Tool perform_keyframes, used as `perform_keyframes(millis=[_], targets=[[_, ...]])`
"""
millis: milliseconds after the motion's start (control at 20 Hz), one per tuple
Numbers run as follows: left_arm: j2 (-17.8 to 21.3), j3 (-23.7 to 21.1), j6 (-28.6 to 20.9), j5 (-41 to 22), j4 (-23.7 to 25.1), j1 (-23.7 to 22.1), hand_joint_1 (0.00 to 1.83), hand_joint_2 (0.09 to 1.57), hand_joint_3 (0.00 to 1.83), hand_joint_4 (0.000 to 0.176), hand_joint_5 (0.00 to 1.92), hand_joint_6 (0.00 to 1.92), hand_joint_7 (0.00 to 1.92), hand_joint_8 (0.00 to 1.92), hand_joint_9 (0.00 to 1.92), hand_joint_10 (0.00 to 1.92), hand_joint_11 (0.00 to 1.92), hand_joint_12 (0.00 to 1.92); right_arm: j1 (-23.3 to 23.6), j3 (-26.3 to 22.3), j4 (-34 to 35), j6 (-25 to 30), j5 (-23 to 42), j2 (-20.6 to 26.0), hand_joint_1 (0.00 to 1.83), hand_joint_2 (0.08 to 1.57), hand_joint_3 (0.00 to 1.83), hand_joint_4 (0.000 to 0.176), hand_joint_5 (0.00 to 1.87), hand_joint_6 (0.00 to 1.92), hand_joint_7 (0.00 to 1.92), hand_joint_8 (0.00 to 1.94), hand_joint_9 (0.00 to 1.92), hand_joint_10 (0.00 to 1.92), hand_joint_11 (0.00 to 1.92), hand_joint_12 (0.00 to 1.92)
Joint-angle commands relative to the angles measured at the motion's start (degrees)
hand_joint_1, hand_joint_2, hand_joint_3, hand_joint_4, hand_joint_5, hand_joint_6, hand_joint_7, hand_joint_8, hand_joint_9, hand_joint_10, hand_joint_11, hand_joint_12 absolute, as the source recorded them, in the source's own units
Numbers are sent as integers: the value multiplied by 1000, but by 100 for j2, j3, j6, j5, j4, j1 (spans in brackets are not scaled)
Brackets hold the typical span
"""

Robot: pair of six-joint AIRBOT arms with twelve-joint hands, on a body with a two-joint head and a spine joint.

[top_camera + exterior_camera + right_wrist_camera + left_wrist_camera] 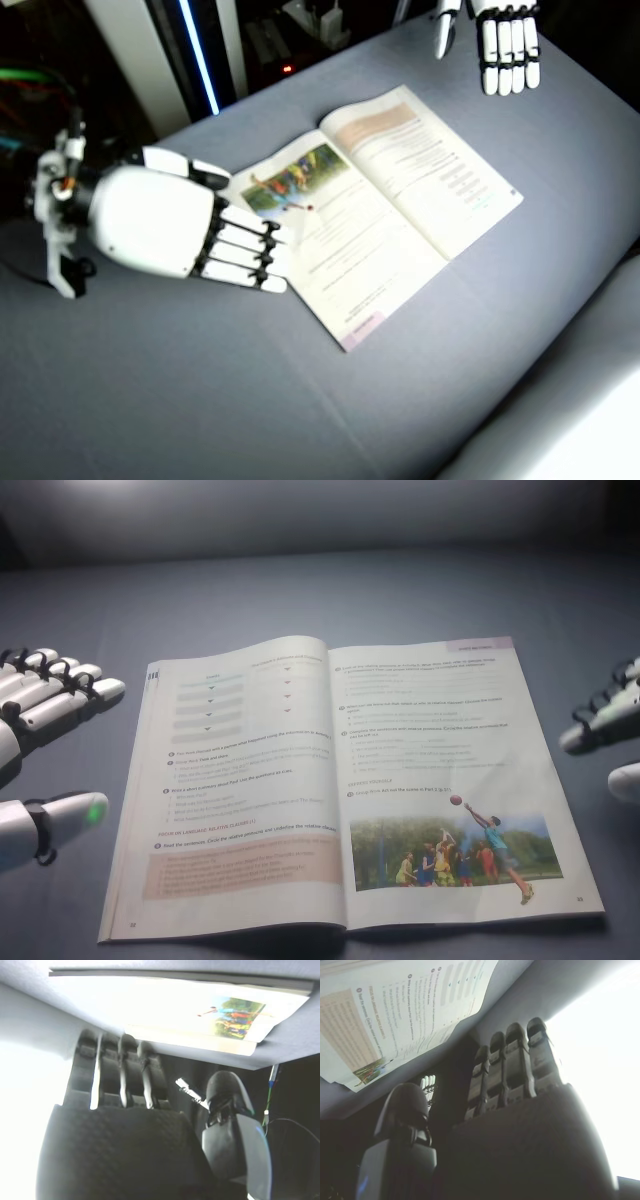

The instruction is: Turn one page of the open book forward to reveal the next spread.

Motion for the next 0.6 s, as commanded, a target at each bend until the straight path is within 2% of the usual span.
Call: perform_keyframes(millis=[0, 100, 200, 300, 350, 450, 500, 550], targets=[[39, -20, -23, -653, -71, -37, 0, 1422, 34, 0, 66, 6, 75, 9, 29, 9, 16, 7, 87, 39, 204, 21, 498, 19, 0, 1389, 2, 0, 555, 0, 653, 1, 655, 4, 353, 695], [38, -4, -46, -673, -84, -37, 0, 1448, 19, 0, 86, 3, 87, 3, 41, 4, 20, 7, 93, 41, 204, 21, 497, 19, 0, 1393, 0, 0, 518, 0, 605, 0, 567, 0, 317, 580], [38, 16, -76, -696, -90, -37, 0, 1487, 27, 0, 104, 6, 113, 10, 49, 4, 10, 2, 110, 43, 197, 21, 497, 20, 0, 1393, 0, 0, 510, 0, 604, 1, 613, 19, 394, 606], [35, 19, -87, -707, -94, -38, 0, 1497, 24, 0, 121, 9, 131, 12, 68, 8, 31, 10, 171, 40, 125, 21, 497, 19, 0, 1382, 0, 0, 479, 0, 546, 0, 525, 1, 279, 557], [25, 19, -90, -707, -98, -38, 0, 1487, 17, 0, 102, 1, 111, 2, 52, 1, 22, 6, 236, 22, 28, 21, 497, 18, 0, 1380, 0, 0, 437, 0, 486, 0, 455, 0, 240, 450], [13, 24, -117, -722, -100, -39, 0, 1472, 7, 0, 8, 0, 6, 0, 1, 0, 0, 0, 345, -15, -135, 21, 462, 16, 0, 1302, 0, 0, 74, 0, 103, 0, 80, 0, 26, 133], [8, 28, -133, -727, -104, -39, 0, 1472, 7, 0, 1, 0, 0, 0, 0, 0, 0, 0, 413, -29, -243, 21, 417, 10, 0, 1285, 0, 0, 14, 0, 20, 0, 15, 0, 4, 26], [-6, 38, -142, -732, -113, -39, 0, 1457, 0, 0, 0, 0, 0, 0, 0, 0, 0, 0, 502, -36, -397, 21, 319, -9, 0, 1273, 0, 0, 2, 0, 3, 0, 2, 0, 0, 4]])
